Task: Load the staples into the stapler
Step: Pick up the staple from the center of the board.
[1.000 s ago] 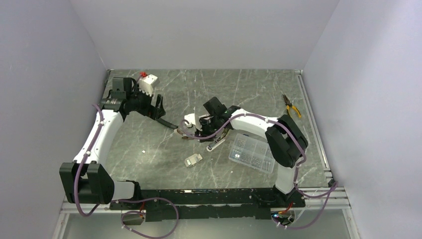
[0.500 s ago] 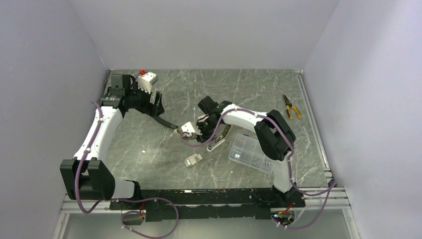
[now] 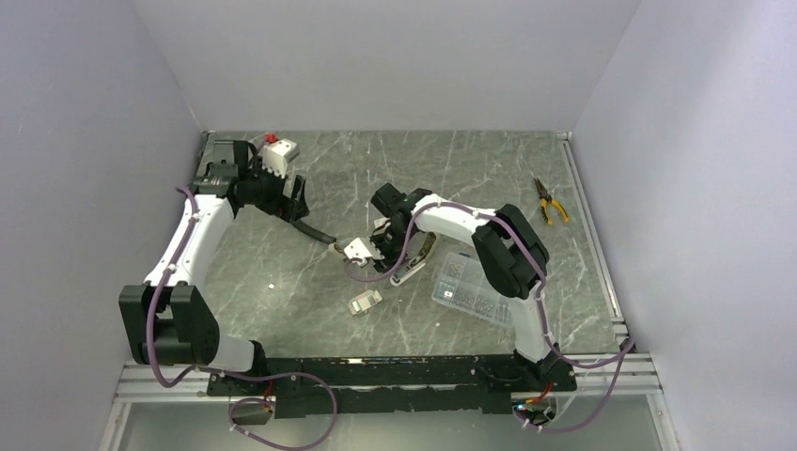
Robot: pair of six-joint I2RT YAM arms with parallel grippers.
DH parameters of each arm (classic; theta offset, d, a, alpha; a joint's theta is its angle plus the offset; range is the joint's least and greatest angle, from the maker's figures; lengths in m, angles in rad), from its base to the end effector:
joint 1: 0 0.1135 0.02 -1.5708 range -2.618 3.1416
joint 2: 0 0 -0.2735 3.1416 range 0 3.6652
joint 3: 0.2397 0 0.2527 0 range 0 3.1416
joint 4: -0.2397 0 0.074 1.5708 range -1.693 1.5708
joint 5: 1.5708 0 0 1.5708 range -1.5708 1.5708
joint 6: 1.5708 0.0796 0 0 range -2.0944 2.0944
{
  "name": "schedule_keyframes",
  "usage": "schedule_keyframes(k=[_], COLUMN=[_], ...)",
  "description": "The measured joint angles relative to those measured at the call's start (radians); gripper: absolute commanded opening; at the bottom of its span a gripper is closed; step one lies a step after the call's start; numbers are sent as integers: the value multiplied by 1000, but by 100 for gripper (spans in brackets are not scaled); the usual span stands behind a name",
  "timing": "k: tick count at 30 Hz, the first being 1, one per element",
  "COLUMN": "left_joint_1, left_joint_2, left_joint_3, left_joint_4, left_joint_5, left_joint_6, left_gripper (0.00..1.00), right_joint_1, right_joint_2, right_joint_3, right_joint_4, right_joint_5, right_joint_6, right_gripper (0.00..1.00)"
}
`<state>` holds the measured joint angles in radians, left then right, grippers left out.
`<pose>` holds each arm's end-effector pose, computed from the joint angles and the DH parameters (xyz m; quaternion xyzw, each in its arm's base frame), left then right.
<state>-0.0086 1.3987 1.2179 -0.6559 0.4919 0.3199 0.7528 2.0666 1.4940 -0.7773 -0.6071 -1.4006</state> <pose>0.3217 -0.0404 0.2908 0.2342 0.8788 -0.1706 0.3791 0.2751 0.3199 0.1355 -0.8507 0.4208 0.2482 0.1943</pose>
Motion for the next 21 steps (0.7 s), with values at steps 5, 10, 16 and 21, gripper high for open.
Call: schedule_keyframes(k=[5,10,16,21], left_joint_1=[3,3,14,33], left_joint_2=[26,30,31,40], left_joint_3=[0,0,0,14], left_joint_4=[-1,-1,-1,-8], left_joint_5=[0,0,1,4], left_joint_6=[5,8,9,9], left_gripper=[96,96,96,96], right_joint_1=[-7,-9,-11,-13], right_joint_2=[18,34,55,73], right_joint_3=[38,57,71,97], right_joint_4=[-19,-34,-63,-82], right_joint_5=[-1,-1,-1,-2], right_joint_6=[-24,-46,-72,-85], right_gripper=[41,39,37,36])
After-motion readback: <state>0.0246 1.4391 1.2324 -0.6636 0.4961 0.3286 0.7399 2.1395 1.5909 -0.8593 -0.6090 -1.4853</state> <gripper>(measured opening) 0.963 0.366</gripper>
